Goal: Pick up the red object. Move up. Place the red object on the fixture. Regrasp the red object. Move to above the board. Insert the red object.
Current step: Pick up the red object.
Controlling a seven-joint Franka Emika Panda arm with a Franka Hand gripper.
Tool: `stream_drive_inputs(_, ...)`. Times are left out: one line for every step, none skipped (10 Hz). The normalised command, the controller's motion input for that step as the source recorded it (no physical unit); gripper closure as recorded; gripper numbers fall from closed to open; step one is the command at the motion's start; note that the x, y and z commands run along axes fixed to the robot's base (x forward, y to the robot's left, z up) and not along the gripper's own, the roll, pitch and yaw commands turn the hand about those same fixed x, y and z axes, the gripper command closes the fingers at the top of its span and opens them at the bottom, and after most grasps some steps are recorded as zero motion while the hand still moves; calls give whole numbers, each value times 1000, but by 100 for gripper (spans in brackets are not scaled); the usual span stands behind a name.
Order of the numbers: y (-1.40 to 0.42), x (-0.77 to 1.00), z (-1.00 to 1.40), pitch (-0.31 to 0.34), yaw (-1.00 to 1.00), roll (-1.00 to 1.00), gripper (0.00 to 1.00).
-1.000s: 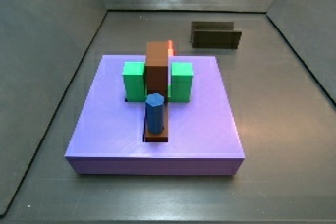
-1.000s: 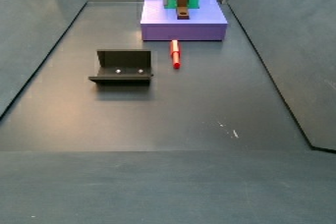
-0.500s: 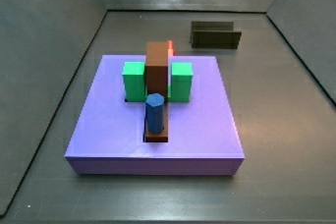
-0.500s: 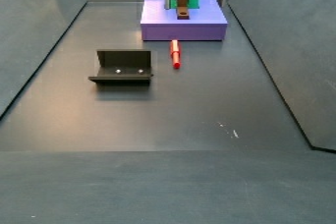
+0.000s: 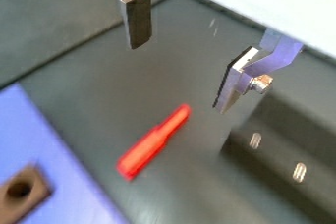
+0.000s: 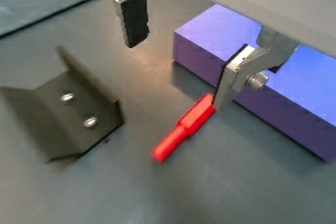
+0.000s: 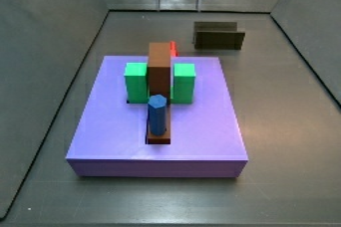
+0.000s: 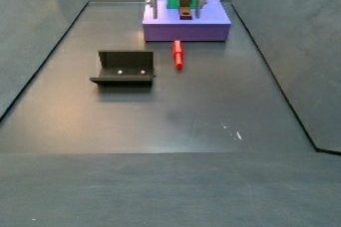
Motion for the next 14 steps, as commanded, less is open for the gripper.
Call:
stream_drive_inputs(-351,-6,-706,-120,60,0,0)
stream_drive_inputs(-197,183,-634,-11,103,-21,0)
stream_drive_inputs(-157,0,-674,-90,120,-43,0)
stream_drive_inputs(-214,-11,-474,-150,0,-129,0)
stream_drive_inputs(-237,-46,-369,-193,0,-126,0)
stream_drive_inputs(-331,-14,-266,-223,0,-63,0)
stream_drive_inputs(-297,0,-271,-207,0,-21,0)
stream_drive_inputs(-163,0,-280,-91,0,0,0)
stream_drive_inputs(-60,-34,-260,-49,0,36,0)
stream_drive_inputs(-43,-6,-231,-20,0,80,0)
stream_drive_inputs(-66,-11,-274,-26,0,151,0)
stream_drive_inputs(-126,0,-277,-29,0,187,0)
stream_drive_inputs(-157,-17,-309,0,0,320,0)
stream_drive_inputs(-89,-23,-166,0,0,244,0)
